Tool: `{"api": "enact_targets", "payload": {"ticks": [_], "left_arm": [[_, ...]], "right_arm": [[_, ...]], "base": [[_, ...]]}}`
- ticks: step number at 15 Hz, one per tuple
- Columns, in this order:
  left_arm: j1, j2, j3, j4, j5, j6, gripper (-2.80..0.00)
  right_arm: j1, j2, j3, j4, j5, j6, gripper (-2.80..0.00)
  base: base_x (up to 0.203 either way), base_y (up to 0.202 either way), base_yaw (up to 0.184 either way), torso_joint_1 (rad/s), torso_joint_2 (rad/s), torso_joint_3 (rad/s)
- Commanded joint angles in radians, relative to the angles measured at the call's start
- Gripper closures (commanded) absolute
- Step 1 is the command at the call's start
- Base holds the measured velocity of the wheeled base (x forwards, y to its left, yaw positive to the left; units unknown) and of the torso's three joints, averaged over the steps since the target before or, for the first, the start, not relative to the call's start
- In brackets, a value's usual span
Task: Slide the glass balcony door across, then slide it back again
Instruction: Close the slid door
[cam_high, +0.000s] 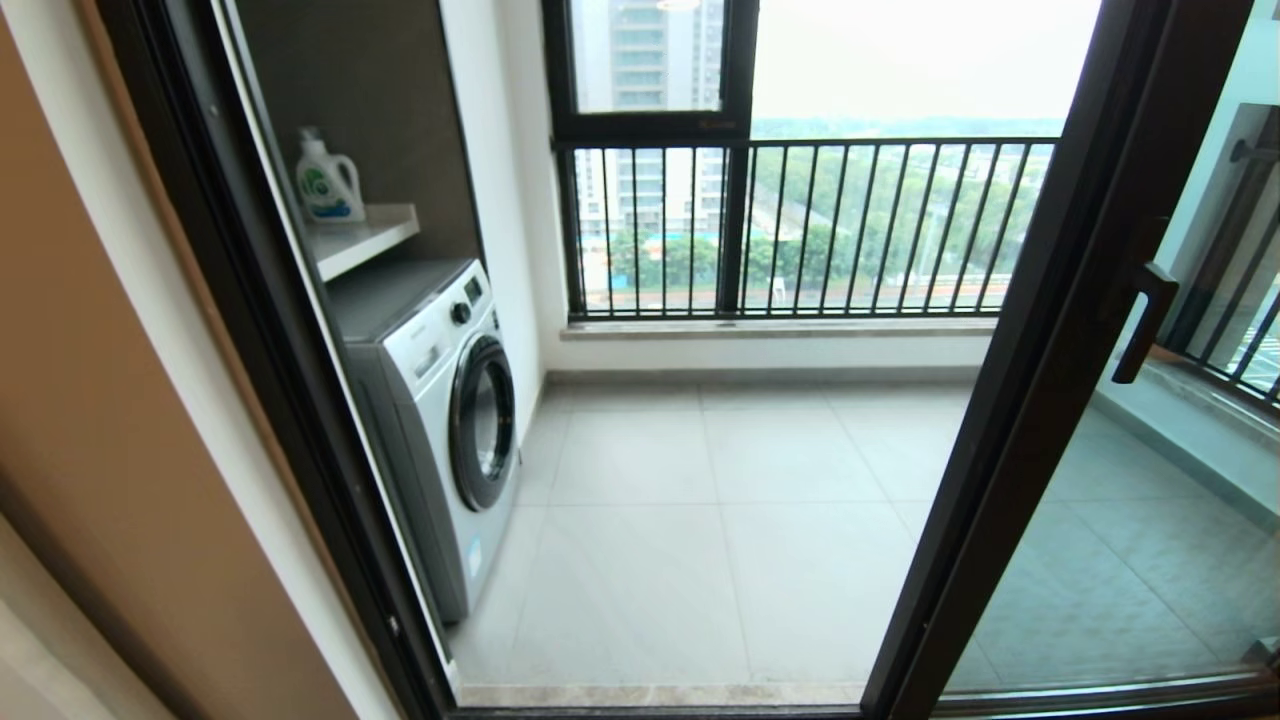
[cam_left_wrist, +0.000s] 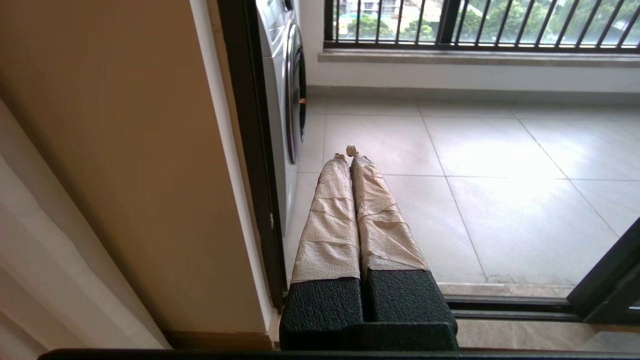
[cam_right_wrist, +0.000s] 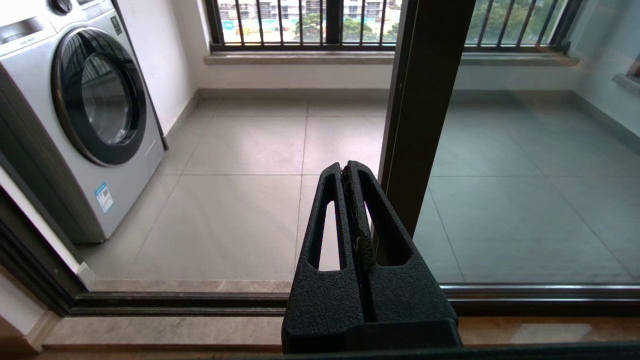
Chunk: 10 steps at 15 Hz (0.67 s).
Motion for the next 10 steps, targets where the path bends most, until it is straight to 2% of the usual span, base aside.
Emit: {"api": "enact_targets", "payload": {"ticks": [1,4,7,10], "left_arm": [[0.000,0.001,0.000,0.000,0.001,0.000,0.00],[0.000,0.001,0.000,0.000,0.001,0.000,0.00],[0.000,0.001,0.000,0.000,0.001,0.000,0.00],[0.000,0.001,0.000,0.000,0.001,0.000,0.00]], "right_arm": [[0.000,0.000,0.006,-0.008,0.000,0.019,0.00],[0.000,0.000,0.001,-0.014,-0.012,-0.013,0.00],[0.000,0.063,-0.176,-0.014,0.015,-0.034,0.00],[0.001,0.293,-0.374,-0.021,0.049,-0.010,0.00]], "base": [[0.000,0.000,0.000,0.000,0.00,0.000],[0.000,0.000,0.000,0.000,0.00,0.000],[0.000,0.000,0.000,0.000,0.00,0.000],[0.000,0.000,0.000,0.000,0.00,0.000]]}}
